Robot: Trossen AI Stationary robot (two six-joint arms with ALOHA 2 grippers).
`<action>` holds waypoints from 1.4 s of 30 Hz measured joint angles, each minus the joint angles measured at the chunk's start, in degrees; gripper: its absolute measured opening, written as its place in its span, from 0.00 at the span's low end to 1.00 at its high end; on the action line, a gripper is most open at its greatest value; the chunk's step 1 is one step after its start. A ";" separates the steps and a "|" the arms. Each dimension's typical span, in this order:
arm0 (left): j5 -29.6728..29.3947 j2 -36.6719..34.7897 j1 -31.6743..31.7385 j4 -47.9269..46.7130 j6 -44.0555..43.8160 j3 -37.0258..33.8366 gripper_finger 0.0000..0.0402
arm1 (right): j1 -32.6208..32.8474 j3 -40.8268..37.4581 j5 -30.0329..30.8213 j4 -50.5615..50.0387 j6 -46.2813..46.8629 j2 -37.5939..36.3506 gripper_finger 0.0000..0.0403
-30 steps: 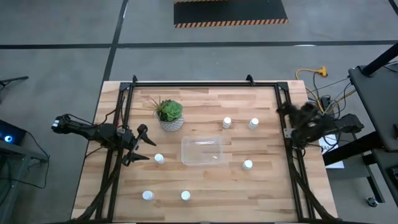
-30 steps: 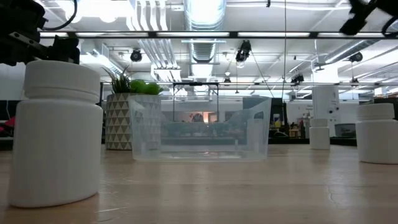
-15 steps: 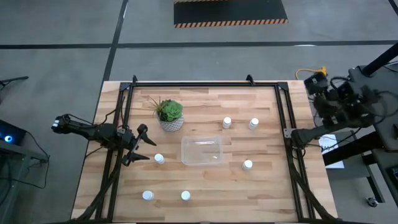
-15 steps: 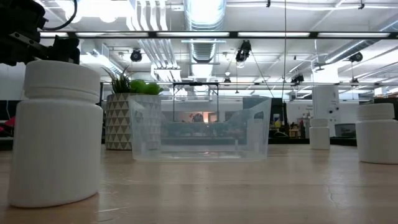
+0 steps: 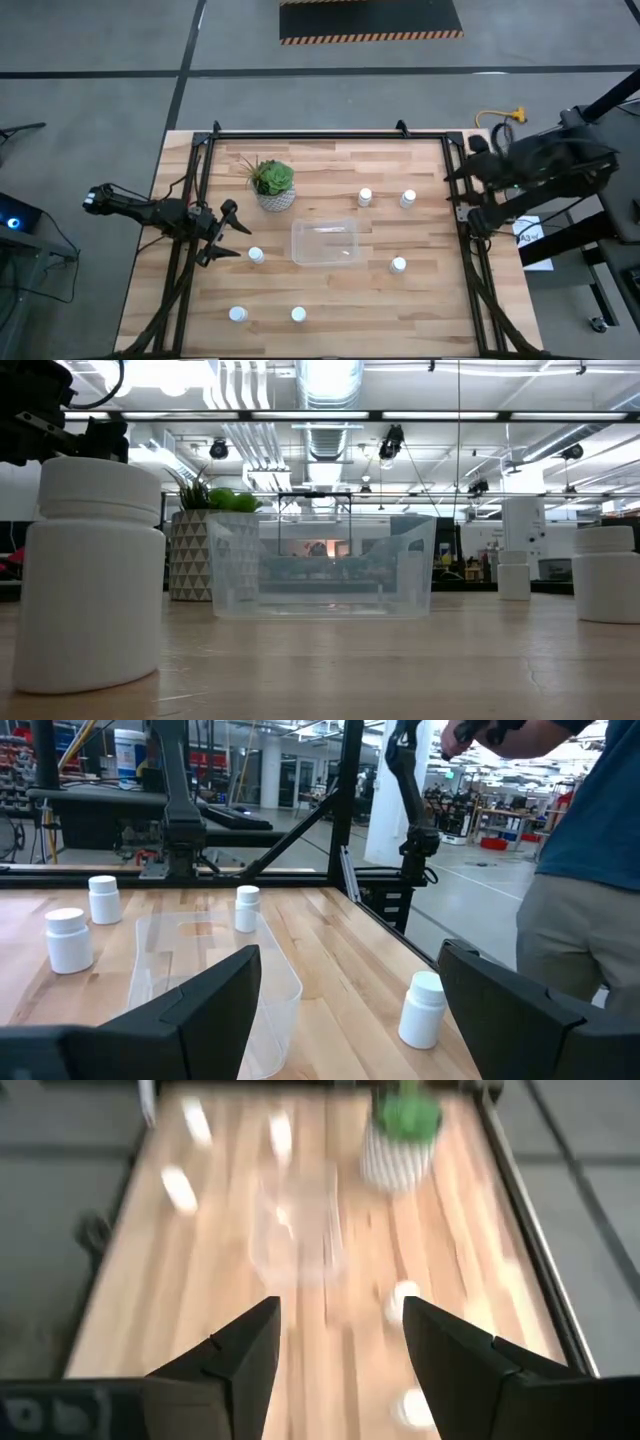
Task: Pick and place pill bottles into a basket
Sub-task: Put the white pill bottle into the transparent bin
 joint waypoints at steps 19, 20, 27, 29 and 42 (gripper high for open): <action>0.15 0.00 0.02 -0.02 0.02 0.00 0.72 | 0.00 -10.48 -5.28 -4.76 0.84 14.83 0.50; 0.15 0.00 0.02 0.00 0.00 0.00 0.72 | 0.02 -11.49 -6.82 -4.26 0.27 15.28 0.50; 0.13 0.00 0.02 0.00 0.01 0.02 0.72 | 1.91 -20.87 -13.57 7.10 -2.61 14.42 0.50; 0.13 0.00 0.02 -0.02 0.00 0.01 0.72 | 2.87 -23.78 -14.28 10.44 -3.68 13.56 0.50; 0.01 -0.01 0.01 -0.05 0.02 0.01 0.72 | 4.90 -33.35 -14.91 19.60 -4.42 13.95 0.50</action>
